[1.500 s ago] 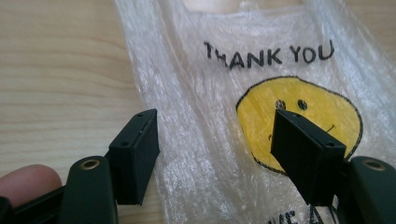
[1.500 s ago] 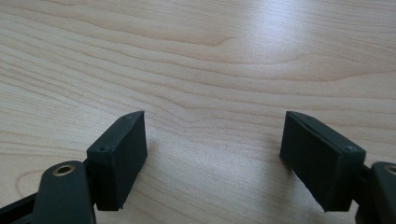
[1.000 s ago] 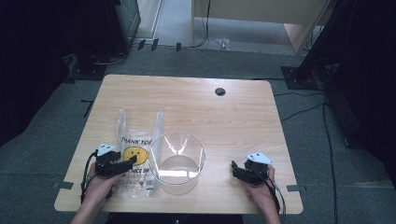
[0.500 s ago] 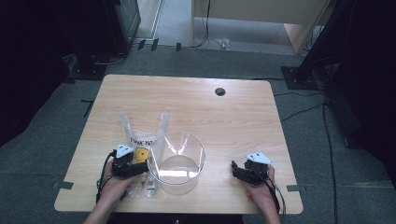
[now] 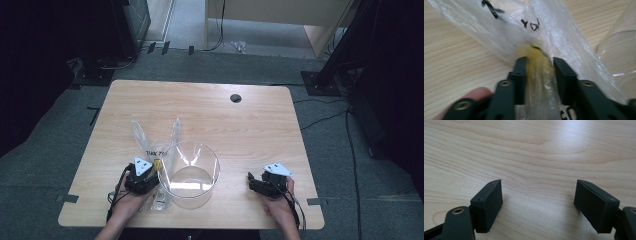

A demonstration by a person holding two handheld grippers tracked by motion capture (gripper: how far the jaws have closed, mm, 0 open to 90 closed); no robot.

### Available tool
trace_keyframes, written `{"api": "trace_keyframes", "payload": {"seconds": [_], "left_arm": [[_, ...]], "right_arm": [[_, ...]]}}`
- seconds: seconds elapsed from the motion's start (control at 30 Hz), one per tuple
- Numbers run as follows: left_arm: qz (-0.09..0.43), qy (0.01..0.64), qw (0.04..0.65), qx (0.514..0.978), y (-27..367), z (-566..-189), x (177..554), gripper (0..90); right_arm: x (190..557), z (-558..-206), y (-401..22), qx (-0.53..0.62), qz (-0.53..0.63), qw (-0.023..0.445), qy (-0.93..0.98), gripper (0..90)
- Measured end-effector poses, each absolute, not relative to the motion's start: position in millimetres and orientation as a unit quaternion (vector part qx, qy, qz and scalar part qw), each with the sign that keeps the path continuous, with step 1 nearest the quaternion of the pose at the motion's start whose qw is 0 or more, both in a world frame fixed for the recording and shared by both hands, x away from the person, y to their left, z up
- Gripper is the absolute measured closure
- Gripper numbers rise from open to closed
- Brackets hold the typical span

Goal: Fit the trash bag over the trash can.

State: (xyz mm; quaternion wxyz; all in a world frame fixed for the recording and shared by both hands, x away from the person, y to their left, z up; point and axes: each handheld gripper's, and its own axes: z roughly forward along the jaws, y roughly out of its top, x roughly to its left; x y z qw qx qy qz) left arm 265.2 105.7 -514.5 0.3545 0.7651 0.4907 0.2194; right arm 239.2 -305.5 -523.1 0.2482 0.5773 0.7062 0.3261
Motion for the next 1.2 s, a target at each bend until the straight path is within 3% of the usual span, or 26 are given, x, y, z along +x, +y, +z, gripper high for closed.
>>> {"api": "trace_keyframes", "payload": {"seconds": [0.13,0.2,0.77,1.2], "left_arm": [[0.206,0.499,0.365,0.759,110.5,-514.8,266.3,87.4],[0.199,0.503,0.372,0.754,112.6,-514.6,266.8,88.6],[0.253,0.514,0.439,0.693,131.3,-486.6,261.3,89.3],[0.286,0.515,0.48,0.65,148.3,-455.4,257.8,89.3]], "right_arm": [[239.2,-523.1,-305.5,0.577,0.326,0.248,0.706,22.4],[239.2,-523.1,-305.5,0.577,0.326,0.248,0.706,22.4],[239.4,-523.1,-305.4,0.577,0.326,0.247,0.706,22.0],[240.5,-523.6,-304.6,0.58,0.32,0.244,0.708,13.7]]}}
